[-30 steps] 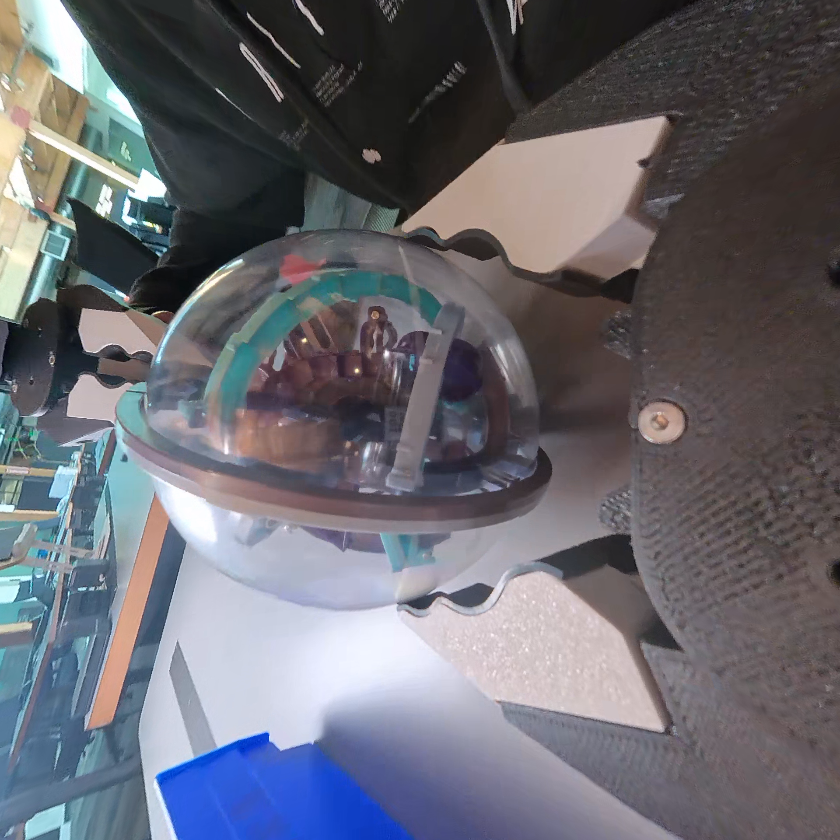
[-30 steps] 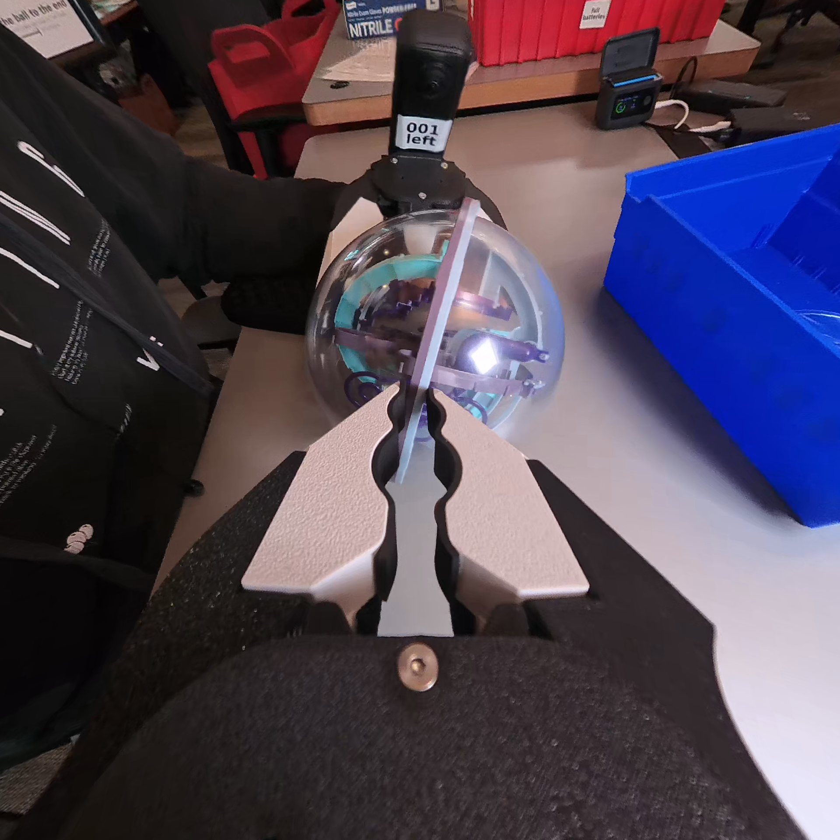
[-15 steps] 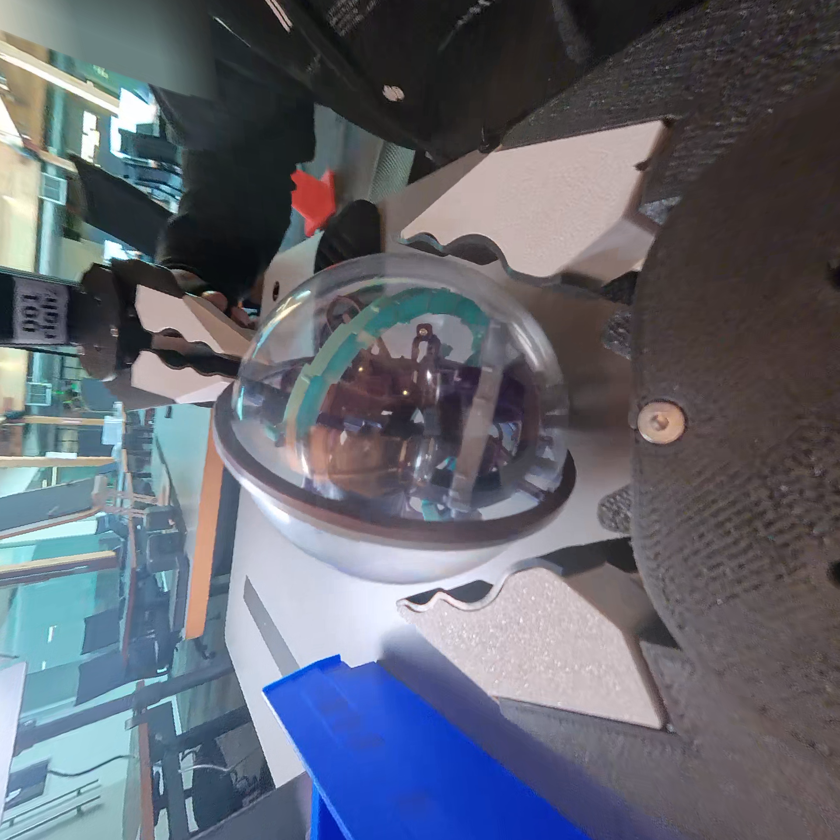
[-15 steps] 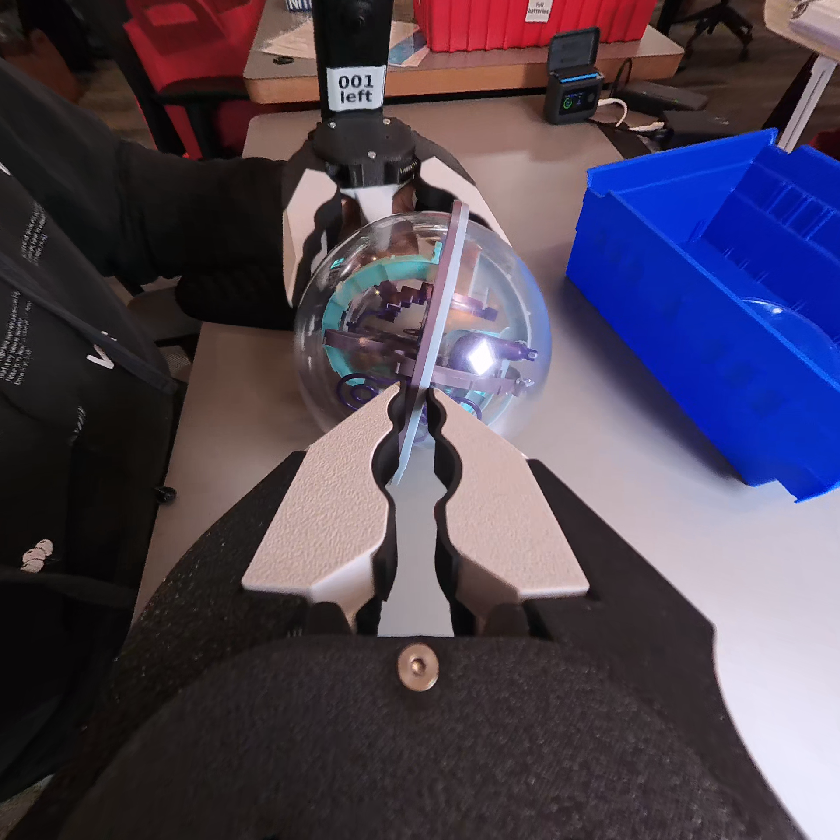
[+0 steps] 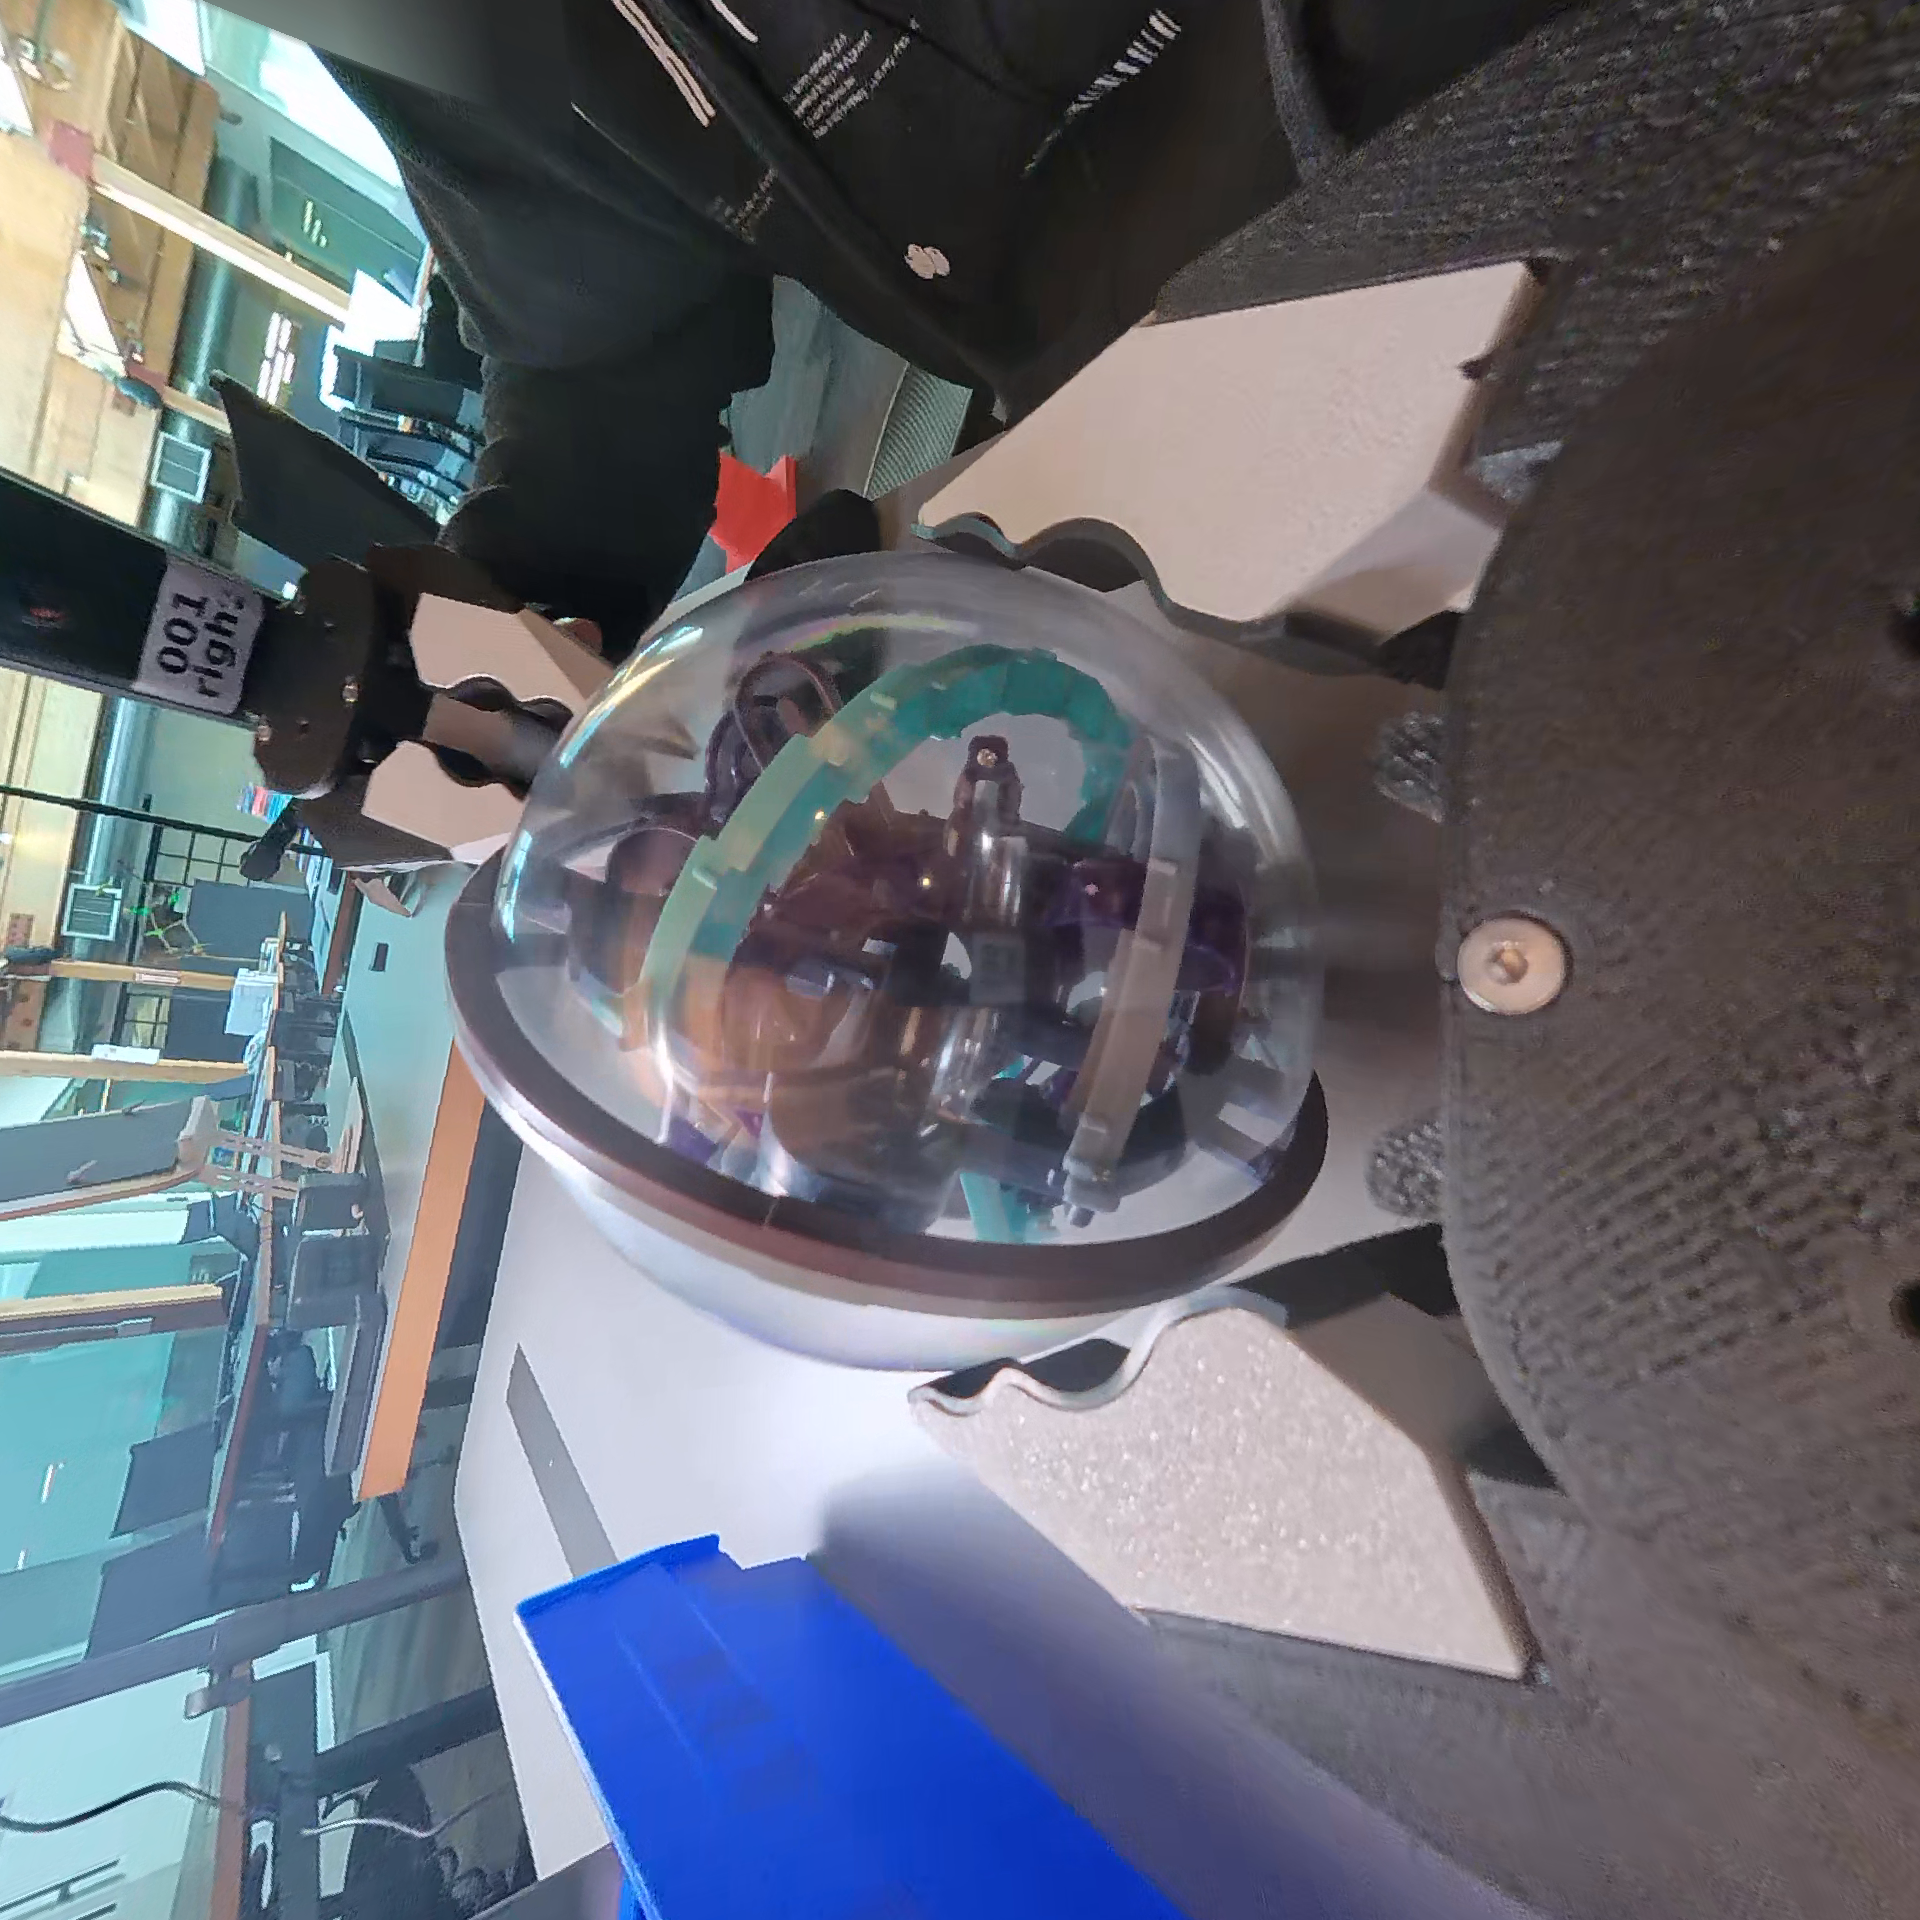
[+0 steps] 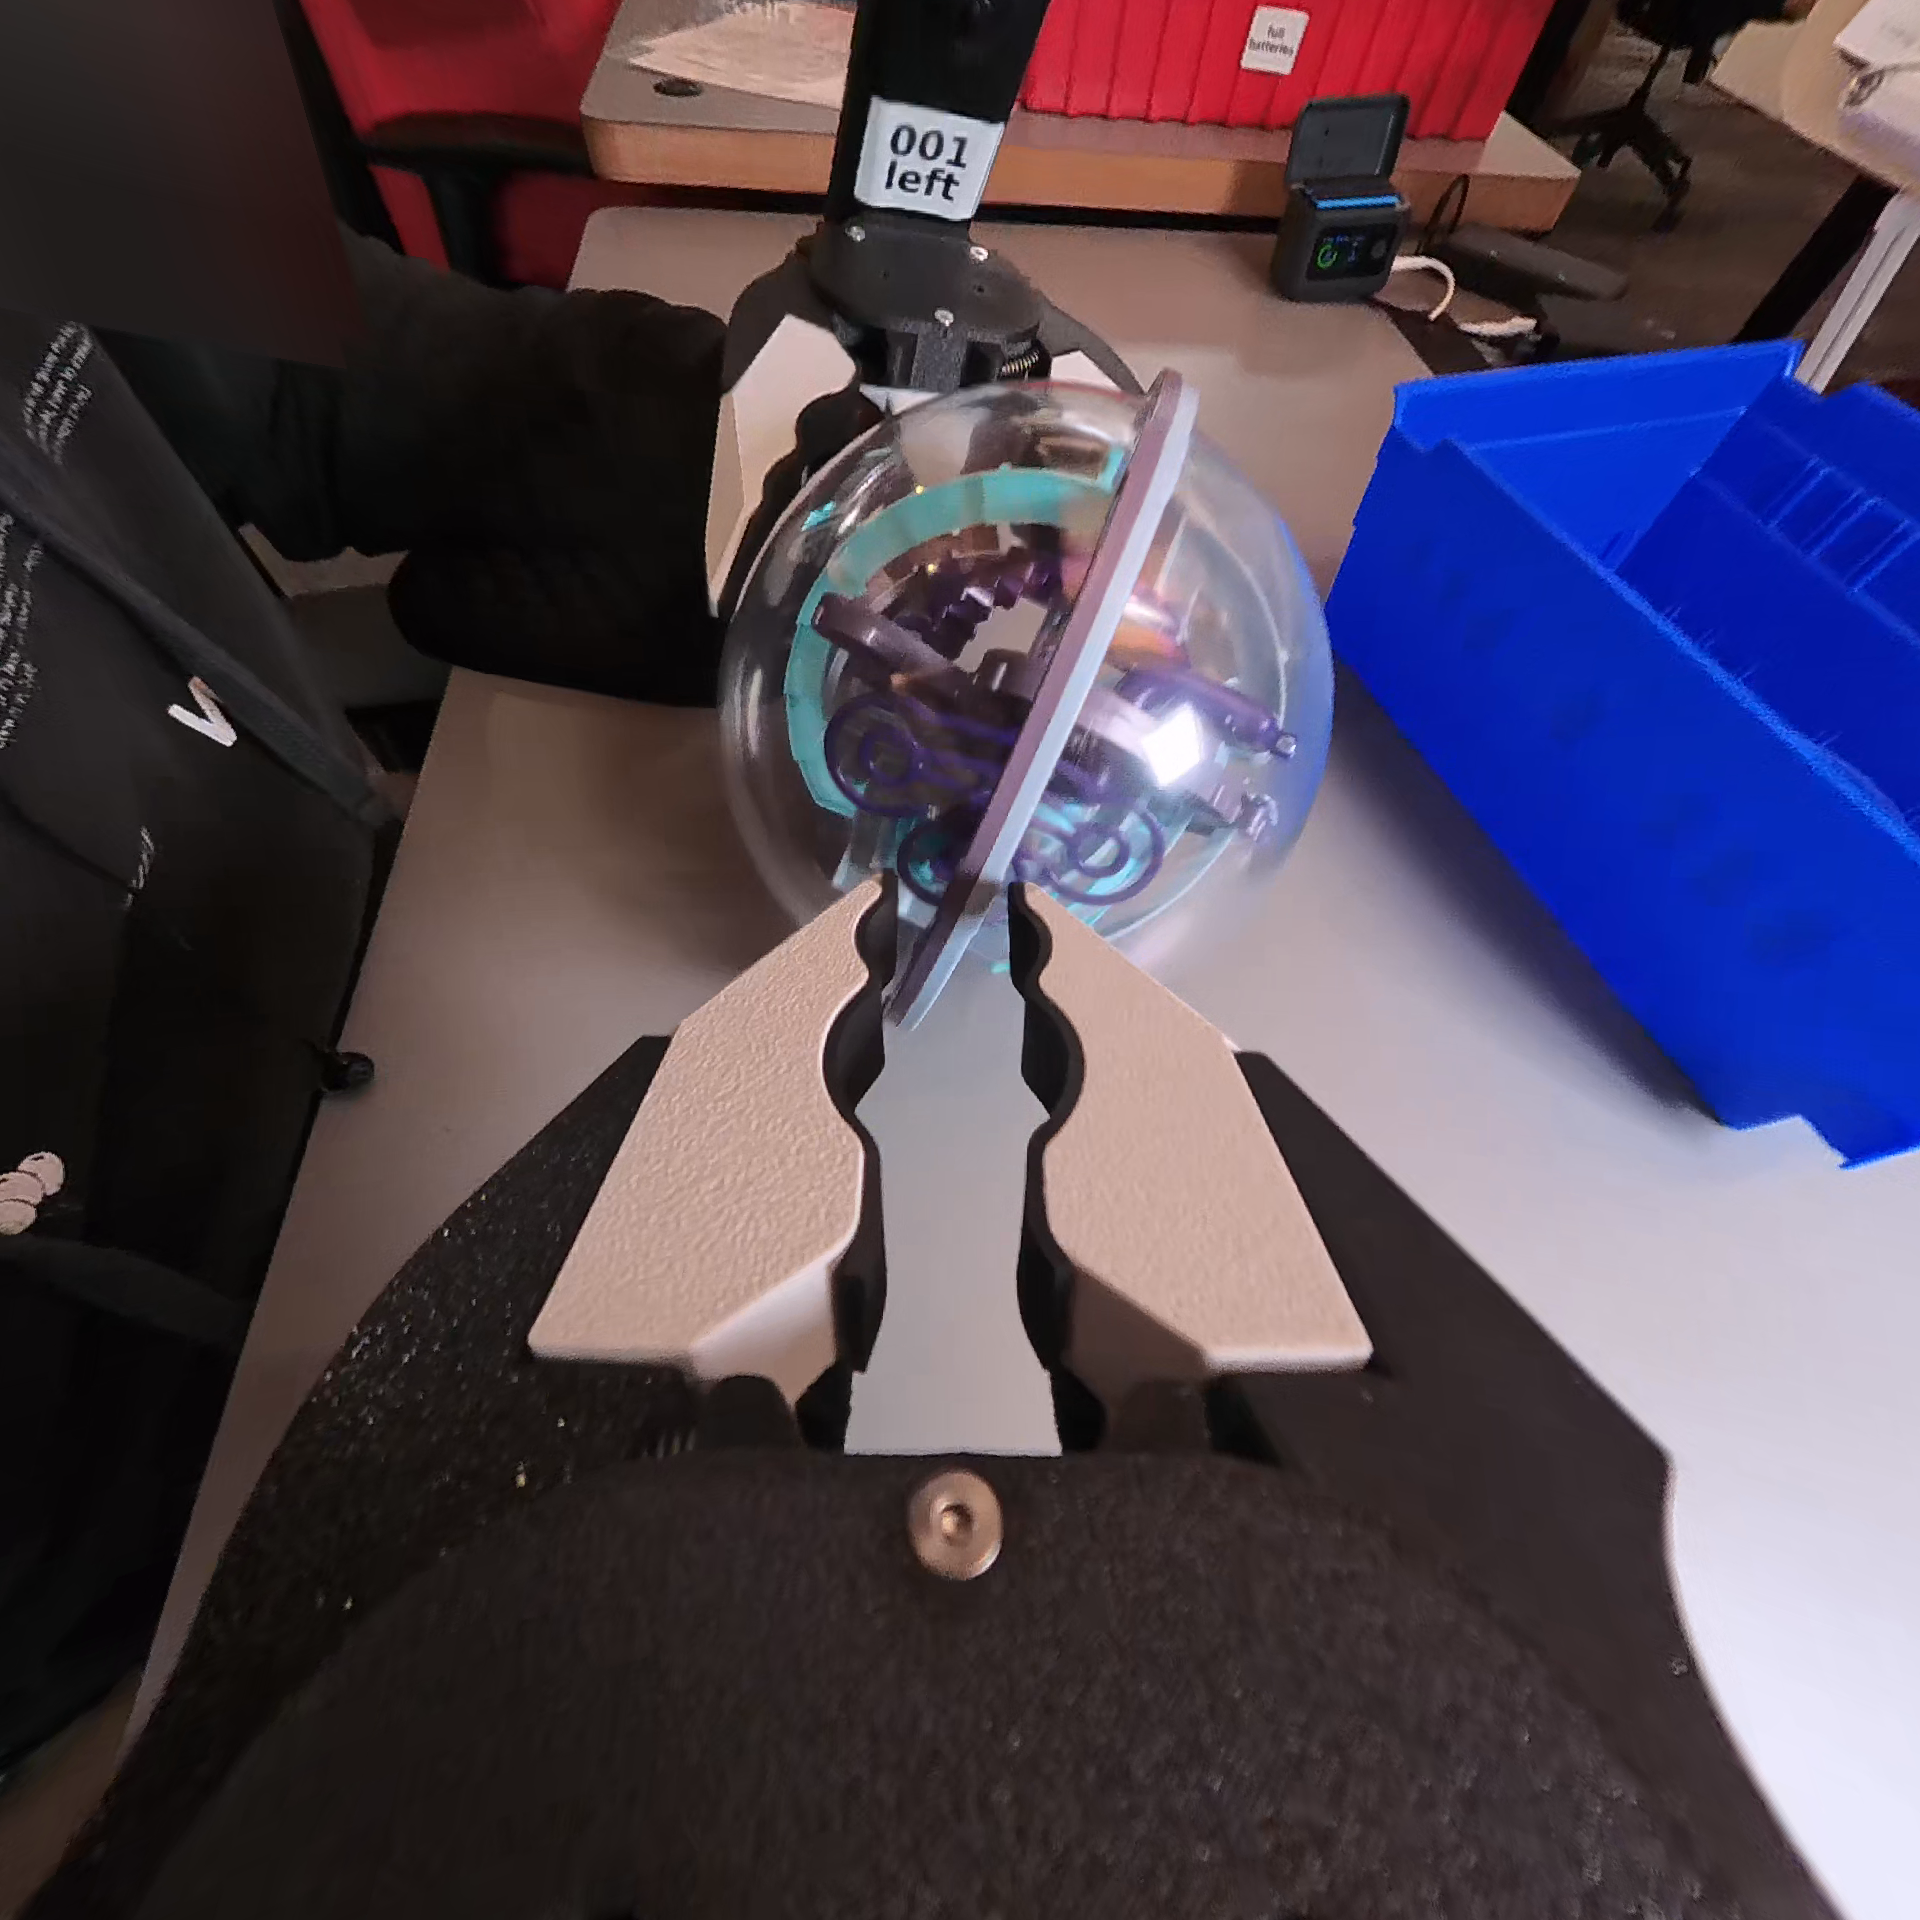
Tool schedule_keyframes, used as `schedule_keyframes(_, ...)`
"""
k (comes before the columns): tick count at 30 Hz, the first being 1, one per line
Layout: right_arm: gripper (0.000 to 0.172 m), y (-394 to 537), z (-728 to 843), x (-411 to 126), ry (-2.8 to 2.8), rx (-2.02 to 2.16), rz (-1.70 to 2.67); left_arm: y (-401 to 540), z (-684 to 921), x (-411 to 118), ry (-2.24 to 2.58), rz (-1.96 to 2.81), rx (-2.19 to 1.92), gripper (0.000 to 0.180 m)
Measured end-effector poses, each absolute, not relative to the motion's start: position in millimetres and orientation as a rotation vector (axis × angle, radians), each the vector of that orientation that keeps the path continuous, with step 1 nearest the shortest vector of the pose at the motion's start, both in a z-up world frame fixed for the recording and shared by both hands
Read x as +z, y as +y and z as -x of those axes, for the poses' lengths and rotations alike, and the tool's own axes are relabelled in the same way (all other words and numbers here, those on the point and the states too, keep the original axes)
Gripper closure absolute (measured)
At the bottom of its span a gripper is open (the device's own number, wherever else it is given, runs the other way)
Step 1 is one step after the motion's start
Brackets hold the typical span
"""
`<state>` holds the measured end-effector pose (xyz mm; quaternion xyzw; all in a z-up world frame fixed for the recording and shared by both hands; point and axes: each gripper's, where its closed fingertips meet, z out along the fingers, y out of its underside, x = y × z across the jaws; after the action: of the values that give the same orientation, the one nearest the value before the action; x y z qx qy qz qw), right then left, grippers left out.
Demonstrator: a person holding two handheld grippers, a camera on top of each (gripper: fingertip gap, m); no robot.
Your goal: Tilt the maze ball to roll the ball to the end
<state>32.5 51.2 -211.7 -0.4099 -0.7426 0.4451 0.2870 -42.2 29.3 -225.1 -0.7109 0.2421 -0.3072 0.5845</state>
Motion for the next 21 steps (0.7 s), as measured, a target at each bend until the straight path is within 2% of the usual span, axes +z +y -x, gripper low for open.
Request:
schedule_keyframes(2, 0.154, 52.7, -31.0, -217.4, -1.956, 1.2, 1.122, 31.0, 42.2, -224.3, 0.555, 1.654, -0.725, 0.034)
schedule_keyframes(3, 0.163, 55.9, -29.7, -217.6, -1.928, 1.201, 1.129, 31.7, 42.4, -224.0, 0.549, 1.65, -0.728, 0.034)
schedule_keyframes(9, 0.164, 61.2, -28.6, -219.2, -1.887, 1.261, 1.208, 35.2, 43.7, -222.7, 0.516, 1.641, -0.721, 0.034)
schedule_keyframes(12, 0.165, 66.9, -27.6, -221.5, -1.844, 1.314, 1.297, 35.7, 49.9, -214.6, 0.518, 1.593, -0.646, 0.043)
schedule_keyframes(21, 0.166, 77.6, -29.0, -229.5, -1.746, 1.449, 1.484, 43.8, 47.1, -237.2, 0.594, 1.693, -0.469, 0.03)
